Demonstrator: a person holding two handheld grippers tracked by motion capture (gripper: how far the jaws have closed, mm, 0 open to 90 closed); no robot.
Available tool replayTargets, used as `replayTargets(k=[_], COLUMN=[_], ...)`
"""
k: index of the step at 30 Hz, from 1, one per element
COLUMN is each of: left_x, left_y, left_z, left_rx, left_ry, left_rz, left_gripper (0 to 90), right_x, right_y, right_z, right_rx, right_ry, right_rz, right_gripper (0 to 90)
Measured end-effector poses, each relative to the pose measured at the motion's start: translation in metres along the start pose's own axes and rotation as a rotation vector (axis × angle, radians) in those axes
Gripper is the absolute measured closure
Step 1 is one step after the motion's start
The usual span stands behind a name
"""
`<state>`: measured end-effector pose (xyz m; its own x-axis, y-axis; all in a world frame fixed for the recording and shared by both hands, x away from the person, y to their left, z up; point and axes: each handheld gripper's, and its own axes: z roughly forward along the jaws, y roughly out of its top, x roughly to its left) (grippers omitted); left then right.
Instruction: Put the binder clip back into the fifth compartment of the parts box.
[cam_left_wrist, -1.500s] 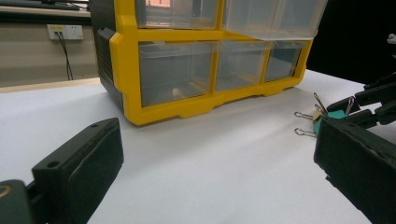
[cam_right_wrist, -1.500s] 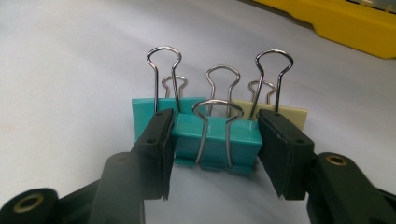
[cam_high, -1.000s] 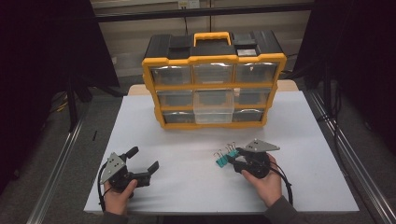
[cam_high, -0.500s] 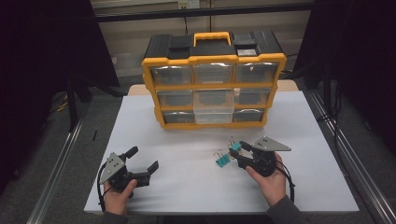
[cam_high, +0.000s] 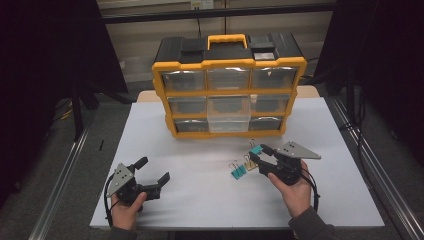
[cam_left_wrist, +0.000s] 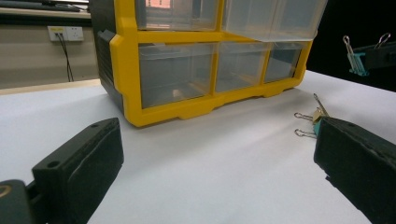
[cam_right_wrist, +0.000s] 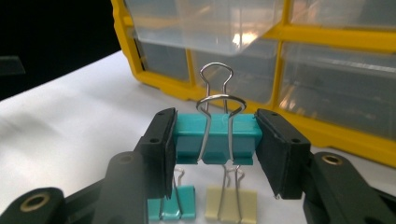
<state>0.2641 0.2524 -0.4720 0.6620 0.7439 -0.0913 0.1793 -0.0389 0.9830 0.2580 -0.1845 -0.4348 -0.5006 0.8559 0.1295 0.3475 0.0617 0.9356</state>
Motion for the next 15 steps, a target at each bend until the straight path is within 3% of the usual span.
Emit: replayTargets(k=[15], left_x=[0.001], left_y=[0.0], left_z=[0.0], left_rx=[-0.003], left_ry=[-0.003], left_rz=[0.008], left_gripper=[1.6], right_x=[-0.008], right_y=[0.035], right_z=[-0.011], right_rx=[-0.069], right_ry=[-0.009], right_rz=[0.016], right_gripper=[50.0])
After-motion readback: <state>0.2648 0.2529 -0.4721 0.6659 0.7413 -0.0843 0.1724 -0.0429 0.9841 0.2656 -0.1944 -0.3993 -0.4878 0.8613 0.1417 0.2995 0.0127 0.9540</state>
